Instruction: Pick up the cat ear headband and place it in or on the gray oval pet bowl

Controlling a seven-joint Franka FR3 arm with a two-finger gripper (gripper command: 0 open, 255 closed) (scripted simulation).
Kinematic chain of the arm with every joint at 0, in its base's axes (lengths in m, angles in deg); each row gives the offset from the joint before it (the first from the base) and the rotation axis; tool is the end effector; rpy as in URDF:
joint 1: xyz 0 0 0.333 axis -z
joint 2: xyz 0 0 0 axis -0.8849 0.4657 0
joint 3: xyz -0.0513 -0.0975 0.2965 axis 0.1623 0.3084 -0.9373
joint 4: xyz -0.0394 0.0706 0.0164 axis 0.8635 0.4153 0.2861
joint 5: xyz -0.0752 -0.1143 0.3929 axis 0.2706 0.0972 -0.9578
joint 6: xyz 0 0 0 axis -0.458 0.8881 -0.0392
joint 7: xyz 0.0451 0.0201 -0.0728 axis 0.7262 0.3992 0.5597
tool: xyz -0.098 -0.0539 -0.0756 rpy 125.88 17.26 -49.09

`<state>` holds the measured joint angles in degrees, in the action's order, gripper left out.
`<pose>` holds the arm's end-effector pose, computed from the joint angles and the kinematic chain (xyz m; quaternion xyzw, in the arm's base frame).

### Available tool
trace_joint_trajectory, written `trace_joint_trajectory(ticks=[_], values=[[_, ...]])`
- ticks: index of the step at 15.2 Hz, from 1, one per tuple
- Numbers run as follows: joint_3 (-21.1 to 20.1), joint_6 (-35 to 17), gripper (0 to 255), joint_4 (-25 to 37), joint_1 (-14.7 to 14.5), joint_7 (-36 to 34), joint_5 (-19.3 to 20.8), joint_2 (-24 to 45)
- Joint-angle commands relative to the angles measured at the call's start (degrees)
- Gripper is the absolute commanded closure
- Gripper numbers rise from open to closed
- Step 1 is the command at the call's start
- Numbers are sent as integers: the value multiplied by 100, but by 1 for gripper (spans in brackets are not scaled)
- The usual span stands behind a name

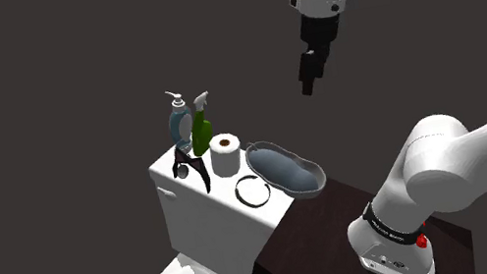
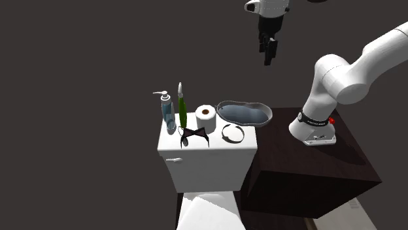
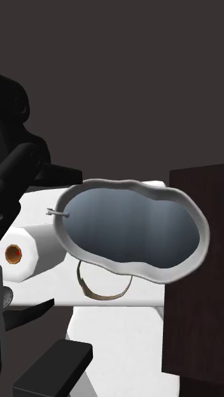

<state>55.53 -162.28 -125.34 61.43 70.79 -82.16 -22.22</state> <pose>0.3331 -0.0107 0.5146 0.9961 0.0467 -0.0593 0.0454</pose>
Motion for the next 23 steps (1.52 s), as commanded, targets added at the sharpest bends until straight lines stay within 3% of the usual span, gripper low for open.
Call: trace_joint_trajectory(ticks=[1, 12, 23], values=[[0, 0, 0, 0, 0, 0, 0, 0], [-550, -2377, 0, -473, -259, -825, -312, 1423], [-1090, -4410, 0, 126, -340, -1811, 14, 3590]])
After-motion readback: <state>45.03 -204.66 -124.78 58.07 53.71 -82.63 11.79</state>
